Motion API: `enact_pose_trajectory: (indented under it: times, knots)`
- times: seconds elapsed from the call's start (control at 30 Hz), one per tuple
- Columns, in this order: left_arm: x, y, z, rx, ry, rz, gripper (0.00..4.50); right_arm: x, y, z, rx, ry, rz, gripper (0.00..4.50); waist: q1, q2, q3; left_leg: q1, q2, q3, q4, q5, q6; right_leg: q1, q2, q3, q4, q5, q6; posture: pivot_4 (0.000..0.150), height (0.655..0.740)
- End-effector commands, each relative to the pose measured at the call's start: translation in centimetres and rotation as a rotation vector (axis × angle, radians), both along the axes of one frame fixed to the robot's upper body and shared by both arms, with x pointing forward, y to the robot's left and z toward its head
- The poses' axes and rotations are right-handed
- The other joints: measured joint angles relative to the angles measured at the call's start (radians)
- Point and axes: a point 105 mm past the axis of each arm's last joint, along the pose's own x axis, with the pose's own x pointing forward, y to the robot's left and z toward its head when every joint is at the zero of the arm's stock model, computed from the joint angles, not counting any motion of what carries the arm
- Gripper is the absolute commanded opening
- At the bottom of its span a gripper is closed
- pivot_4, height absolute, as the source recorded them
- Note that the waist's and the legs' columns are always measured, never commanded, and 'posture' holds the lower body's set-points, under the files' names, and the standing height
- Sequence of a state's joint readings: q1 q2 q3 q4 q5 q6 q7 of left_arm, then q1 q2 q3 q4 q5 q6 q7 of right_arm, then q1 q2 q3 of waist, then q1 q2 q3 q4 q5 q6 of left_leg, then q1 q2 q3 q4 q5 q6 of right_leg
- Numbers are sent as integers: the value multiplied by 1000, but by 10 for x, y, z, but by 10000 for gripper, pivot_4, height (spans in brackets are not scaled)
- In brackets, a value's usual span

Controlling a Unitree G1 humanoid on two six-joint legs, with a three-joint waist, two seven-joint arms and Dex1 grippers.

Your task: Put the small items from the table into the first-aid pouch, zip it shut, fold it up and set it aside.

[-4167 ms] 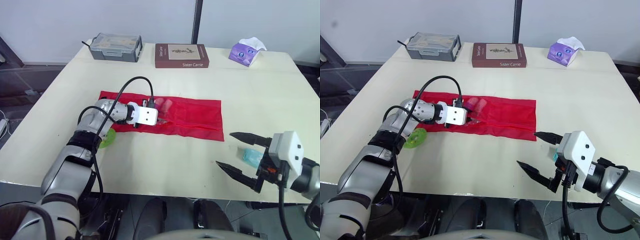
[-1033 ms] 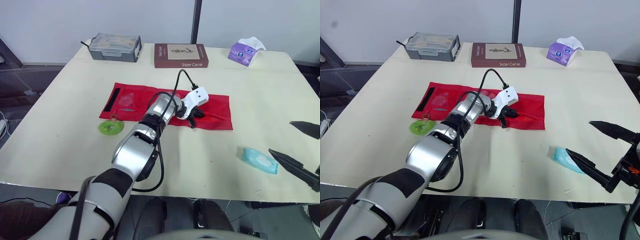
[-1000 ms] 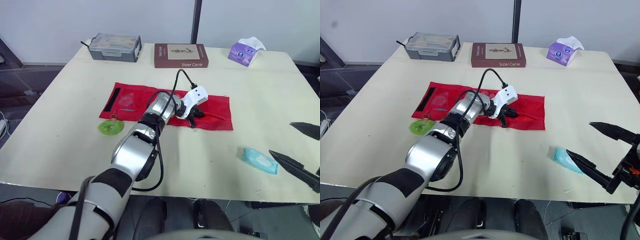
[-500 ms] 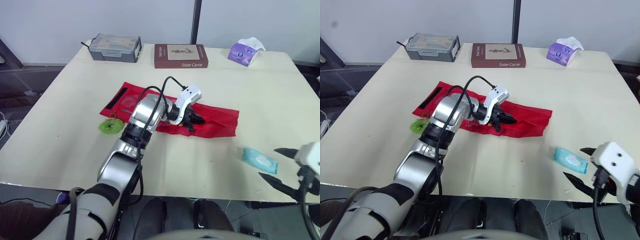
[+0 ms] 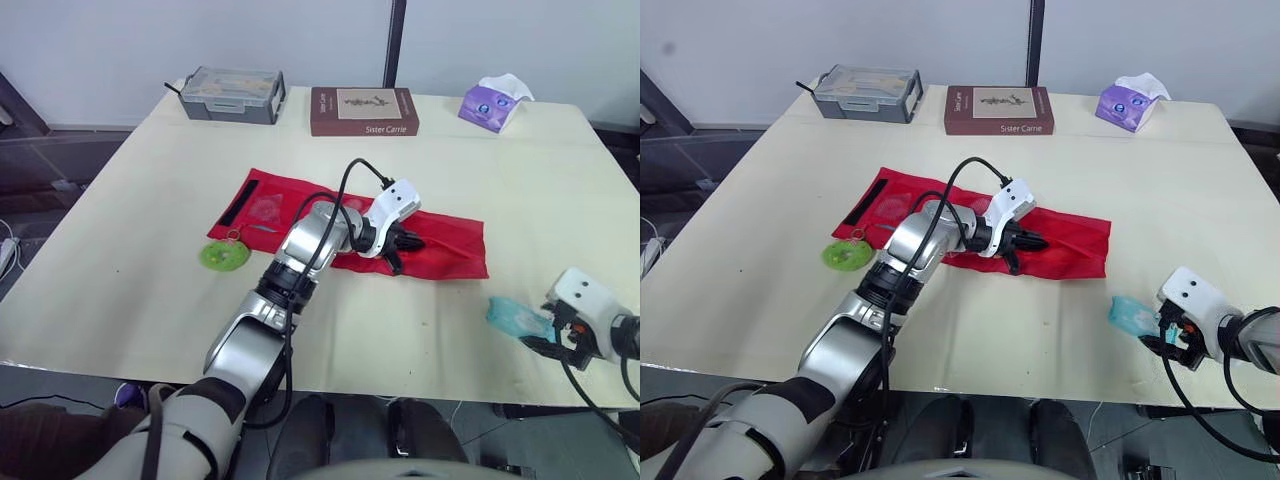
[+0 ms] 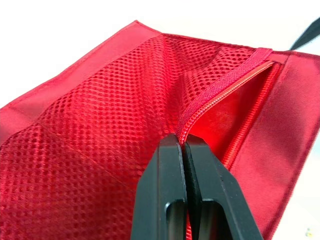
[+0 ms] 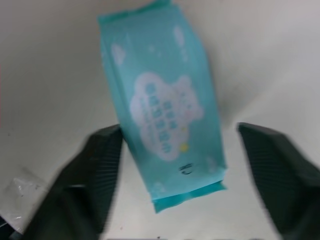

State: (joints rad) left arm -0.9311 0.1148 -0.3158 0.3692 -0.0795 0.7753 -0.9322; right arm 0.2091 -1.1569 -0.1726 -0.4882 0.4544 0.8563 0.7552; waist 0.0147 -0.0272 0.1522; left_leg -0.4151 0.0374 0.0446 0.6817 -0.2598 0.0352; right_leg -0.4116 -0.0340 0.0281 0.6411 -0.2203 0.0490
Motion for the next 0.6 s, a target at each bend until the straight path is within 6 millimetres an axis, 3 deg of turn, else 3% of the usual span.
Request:
enact_pose_trajectory:
  times: [0.03,0.1,0.2,0.3,0.37,0.43,0.6]
  knots:
    - [3,-16,19,-57,-55,-38,0,1,0,10,-3,-45,-2,19377,-1,0,0,0,0,0,0,0,0,0,0,0,0,0,0,1500,7400]
    - [5,-20,20,-62,-56,-36,0,-1,1,15,0,-82,-13,11323,-1,0,0,0,0,0,0,0,0,0,0,0,0,0,0,1500,7400]
    - [8,-26,21,-74,-62,-27,0,-16,17,28,105,-112,-23,11323,2,0,0,0,0,0,0,0,0,0,0,-1,0,0,0,1500,7400]
    - [8,-36,21,-80,-74,-33,0,-36,40,46,70,-190,-28,11323,-2,2,0,0,0,-3,0,0,0,0,0,0,1,-1,1,1500,7400]
    - [7,-41,20,-83,-77,-38,0,-39,58,53,114,-203,4,11323,-3,2,0,0,0,-5,0,0,0,0,0,0,1,-1,2,1500,7400]
    - [5,-45,18,-82,-76,-50,0,-33,72,54,206,-192,-20,11323,-9,-1,0,1,0,-4,0,0,0,0,0,0,0,-1,3,1500,7400]
    - [-3,-50,12,-51,-116,-104,0,8,77,41,213,-181,-220,11323,-11,1,-1,0,0,-5,0,0,0,0,0,0,0,-1,-2,1500,7400]
